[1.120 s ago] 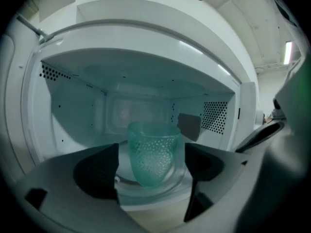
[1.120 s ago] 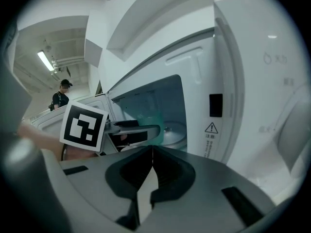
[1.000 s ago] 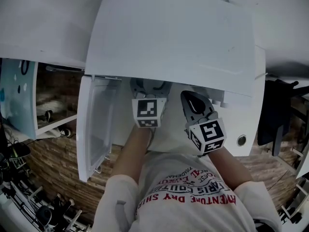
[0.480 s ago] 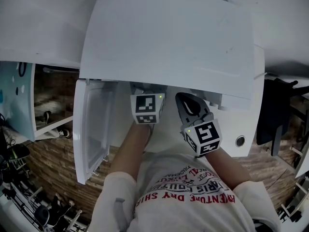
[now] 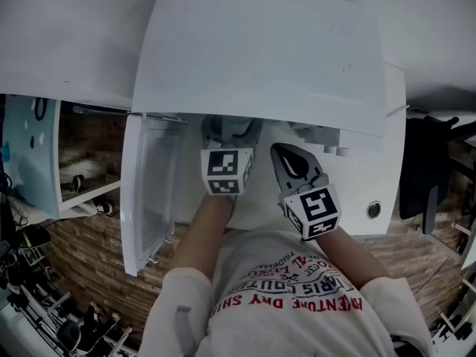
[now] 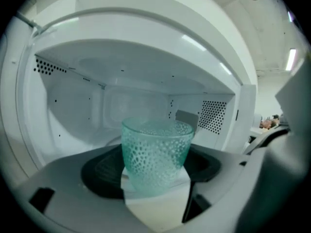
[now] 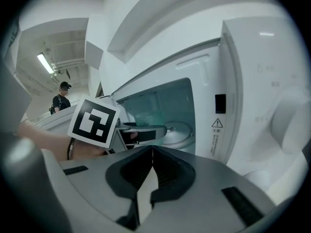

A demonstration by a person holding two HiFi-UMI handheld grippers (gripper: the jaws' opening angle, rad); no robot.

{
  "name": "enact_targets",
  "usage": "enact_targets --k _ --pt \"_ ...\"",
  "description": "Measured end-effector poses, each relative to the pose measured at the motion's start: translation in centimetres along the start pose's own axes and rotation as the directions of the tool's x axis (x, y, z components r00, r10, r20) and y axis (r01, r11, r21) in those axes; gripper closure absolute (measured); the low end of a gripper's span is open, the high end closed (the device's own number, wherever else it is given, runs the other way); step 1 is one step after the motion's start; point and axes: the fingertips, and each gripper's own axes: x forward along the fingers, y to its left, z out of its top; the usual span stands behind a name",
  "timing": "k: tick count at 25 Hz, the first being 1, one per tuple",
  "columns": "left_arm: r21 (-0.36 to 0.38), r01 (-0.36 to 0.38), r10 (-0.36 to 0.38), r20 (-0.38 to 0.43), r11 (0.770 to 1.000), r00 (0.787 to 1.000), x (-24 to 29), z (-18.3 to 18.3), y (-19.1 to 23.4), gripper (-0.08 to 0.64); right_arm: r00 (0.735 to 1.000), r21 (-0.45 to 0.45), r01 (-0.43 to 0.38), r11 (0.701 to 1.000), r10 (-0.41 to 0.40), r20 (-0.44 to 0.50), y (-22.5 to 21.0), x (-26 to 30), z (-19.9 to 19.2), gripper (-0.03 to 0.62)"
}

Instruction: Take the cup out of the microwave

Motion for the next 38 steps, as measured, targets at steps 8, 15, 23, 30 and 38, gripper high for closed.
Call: enact_targets --k 8,15,23,30,38 --pt "0.002 0.043 -0.043 0.020 0.999 0.999 -5.3 0.3 -1.6 0.190 0.998 0.004 0.059 0.998 -0.059 -0.003 2.2 -2.8 -1.1 0.580" --pt "0.008 0.079 -0.079 0.049 0.997 0.996 -10.1 1.9 -2.3 0.190 0.993 -0.011 0.106 0.994 -0.105 0.059 4.3 -4.3 0.3 0.580" --pt "0.059 0.067 -0.075 0.129 0.996 0.989 -17.1 5.5 -2.6 0.190 0.956 -0.009 0.209 0.978 -0.203 0.210 6.1 -7.5 4.1 0.580" --pt "0.124 0.077 -0.104 0.229 0.989 0.968 -22.8 8.6 -3.2 0.190 0.922 -0.018 0.243 0.970 -0.225 0.316 9.0 -10.2 6.5 0.580" --pt "0.130 0.080 -0.111 0.246 0.988 0.963 -26.0 9.0 -2.7 0.190 0.892 -0.048 0.273 0.961 -0.234 0.387 12.3 -12.5 8.0 0.580"
